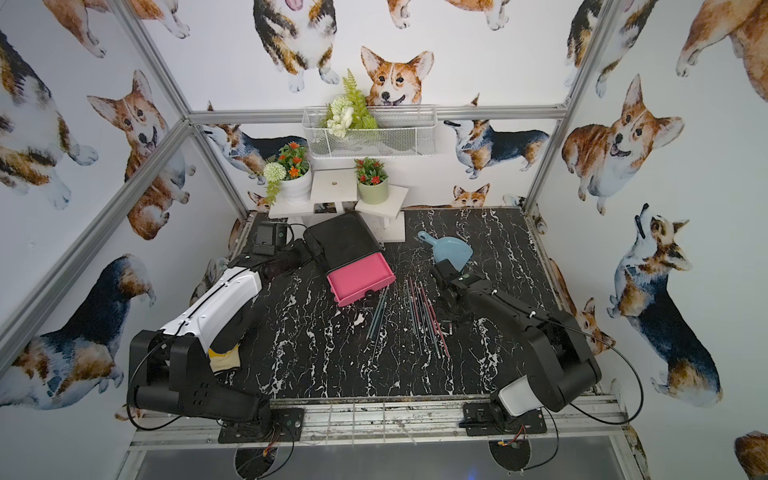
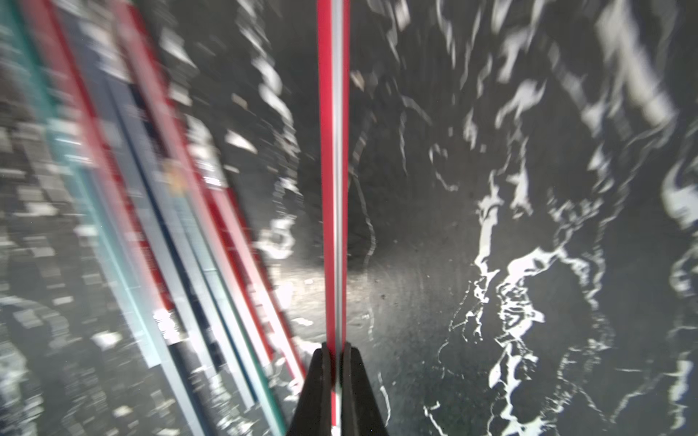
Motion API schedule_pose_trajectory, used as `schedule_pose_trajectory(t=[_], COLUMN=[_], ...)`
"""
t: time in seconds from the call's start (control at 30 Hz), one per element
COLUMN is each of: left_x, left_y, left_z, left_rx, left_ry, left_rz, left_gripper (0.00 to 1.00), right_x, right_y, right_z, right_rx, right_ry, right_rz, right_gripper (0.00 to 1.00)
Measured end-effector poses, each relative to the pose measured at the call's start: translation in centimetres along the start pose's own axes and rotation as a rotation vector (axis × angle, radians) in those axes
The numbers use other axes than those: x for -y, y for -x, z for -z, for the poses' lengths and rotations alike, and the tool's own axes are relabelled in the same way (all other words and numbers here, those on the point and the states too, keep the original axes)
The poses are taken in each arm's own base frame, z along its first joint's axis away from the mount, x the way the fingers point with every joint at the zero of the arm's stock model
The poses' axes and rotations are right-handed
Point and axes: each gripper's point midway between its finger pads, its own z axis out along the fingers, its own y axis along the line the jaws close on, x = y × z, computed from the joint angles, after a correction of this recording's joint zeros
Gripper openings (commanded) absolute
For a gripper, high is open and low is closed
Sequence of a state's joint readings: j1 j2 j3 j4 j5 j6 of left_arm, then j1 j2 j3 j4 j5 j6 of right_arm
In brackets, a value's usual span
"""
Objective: Please place the pencils in the drawer according to their color
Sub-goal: Pick up the pencil from the center of the board, then place the pencil in the drawer.
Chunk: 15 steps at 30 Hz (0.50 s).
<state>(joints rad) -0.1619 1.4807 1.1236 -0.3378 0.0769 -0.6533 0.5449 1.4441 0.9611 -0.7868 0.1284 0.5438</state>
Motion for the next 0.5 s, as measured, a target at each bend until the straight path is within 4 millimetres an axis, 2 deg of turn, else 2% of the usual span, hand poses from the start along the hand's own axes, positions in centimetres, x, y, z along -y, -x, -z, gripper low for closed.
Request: schedule_pose_trajectory(t=[0.13, 0.2, 0.3, 0.5], left_x=[-0.1, -0.1, -0.2, -0.3], left_y=[0.0, 0.0, 0.0, 0.0], left_z=[0.1, 0.2, 0.3, 0.4], left_rx=[0.001, 0.002, 0.004, 0.006], left_ry=[0.003, 0.007, 0.011, 0.014], left_rz=[0.0, -0.001, -0.002, -0.002], left_gripper=[0.99, 0.99, 1.0, 0.99], right_x=[-1.6, -2.8, -4.7, -9.5], right_y=[1.1, 1.6, 1.4, -0.2], right_z=[4.2, 6.9, 9.2, 12.3], right_rx=[0.051, 0.079, 0.052, -0.098], right_ry=[0.065, 0.149, 0.256, 0.525], right_rz=[0.04, 0.046, 0.065, 0.104], right_gripper=[0.0, 0.0, 0.0, 0.0])
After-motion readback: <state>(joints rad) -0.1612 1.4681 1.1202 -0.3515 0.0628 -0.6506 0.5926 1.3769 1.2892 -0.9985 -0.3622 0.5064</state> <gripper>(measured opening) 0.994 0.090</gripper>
